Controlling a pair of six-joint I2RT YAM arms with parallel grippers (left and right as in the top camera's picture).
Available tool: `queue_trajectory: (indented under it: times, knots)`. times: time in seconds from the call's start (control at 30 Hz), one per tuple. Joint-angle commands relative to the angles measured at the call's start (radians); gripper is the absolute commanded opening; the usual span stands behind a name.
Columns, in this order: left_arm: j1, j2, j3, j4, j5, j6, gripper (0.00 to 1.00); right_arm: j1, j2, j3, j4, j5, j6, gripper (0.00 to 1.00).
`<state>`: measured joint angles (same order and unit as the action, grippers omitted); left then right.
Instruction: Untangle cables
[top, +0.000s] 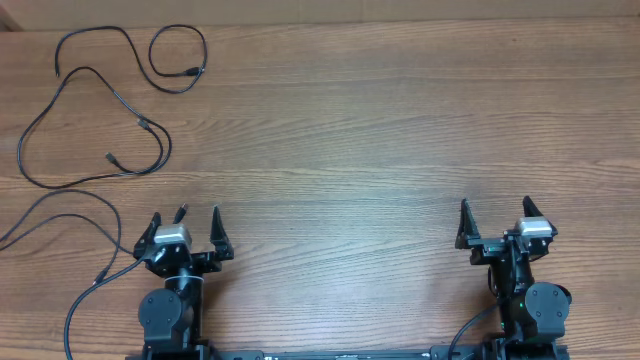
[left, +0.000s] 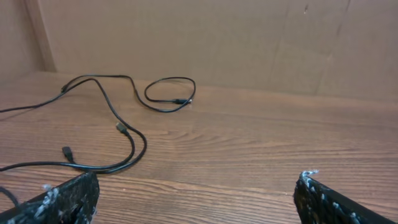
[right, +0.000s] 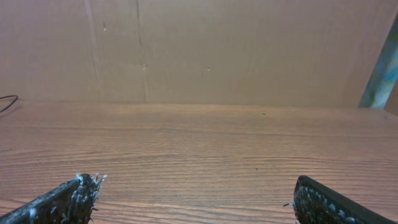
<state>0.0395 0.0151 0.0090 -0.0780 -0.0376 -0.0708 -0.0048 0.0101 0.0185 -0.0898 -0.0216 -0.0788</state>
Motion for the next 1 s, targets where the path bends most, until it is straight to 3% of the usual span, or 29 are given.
queue_trajectory:
  times: [0.0, 0.97]
  knots:
    - [-0.004, -0.012, -0.004, -0.002, 0.007, 0.042, 1.0, 0.005, -0.007, -0.01, 0.006, 0.002, 0.003, 1.0]
    - [-0.003, -0.011, -0.004, 0.001, 0.01, 0.064, 1.0, 0.005, -0.007, -0.01, 0.005, 0.002, 0.003, 1.0]
